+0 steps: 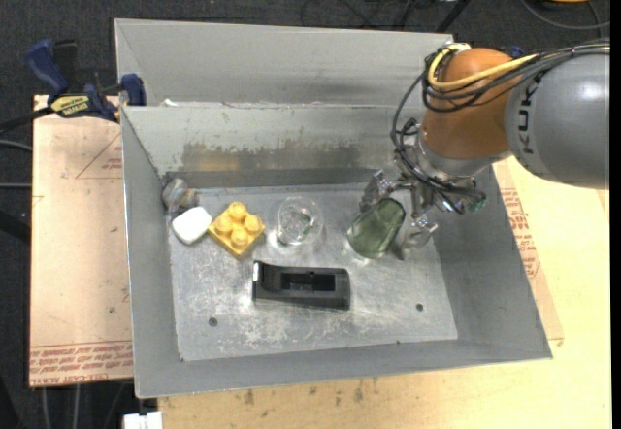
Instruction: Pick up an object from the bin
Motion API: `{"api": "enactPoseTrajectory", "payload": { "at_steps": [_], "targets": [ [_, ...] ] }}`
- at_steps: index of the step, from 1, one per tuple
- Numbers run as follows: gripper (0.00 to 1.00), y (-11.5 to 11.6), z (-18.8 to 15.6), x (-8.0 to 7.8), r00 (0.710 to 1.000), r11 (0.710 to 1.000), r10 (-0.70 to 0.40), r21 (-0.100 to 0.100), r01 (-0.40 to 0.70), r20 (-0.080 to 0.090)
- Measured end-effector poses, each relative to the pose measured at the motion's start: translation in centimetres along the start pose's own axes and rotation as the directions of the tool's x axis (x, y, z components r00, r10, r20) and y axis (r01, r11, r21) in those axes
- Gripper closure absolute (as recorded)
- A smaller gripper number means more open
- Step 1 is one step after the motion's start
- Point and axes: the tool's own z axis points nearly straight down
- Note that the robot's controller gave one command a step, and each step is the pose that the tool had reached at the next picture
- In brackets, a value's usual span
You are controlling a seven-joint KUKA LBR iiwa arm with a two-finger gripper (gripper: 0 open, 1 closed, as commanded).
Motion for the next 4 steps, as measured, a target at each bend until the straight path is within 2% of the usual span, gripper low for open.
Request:
{"api": "enactPoseTrajectory", "payload": {
  "at_steps": [1, 3, 4],
  "targets": [
    [1.0, 2.9, 0.0, -1.52, 0.967, 0.967, -0.253, 0.014, 0.253, 0.003],
    [1.0, 2.92, -0.14, -1.51, 0.968, 0.968, -0.252, 0.012, 0.252, 0.003],
    [1.0, 3.25, -0.89, -1.36, 0.968, 0.968, -0.251, -0.001, 0.251, -0.001]
  ]
}}
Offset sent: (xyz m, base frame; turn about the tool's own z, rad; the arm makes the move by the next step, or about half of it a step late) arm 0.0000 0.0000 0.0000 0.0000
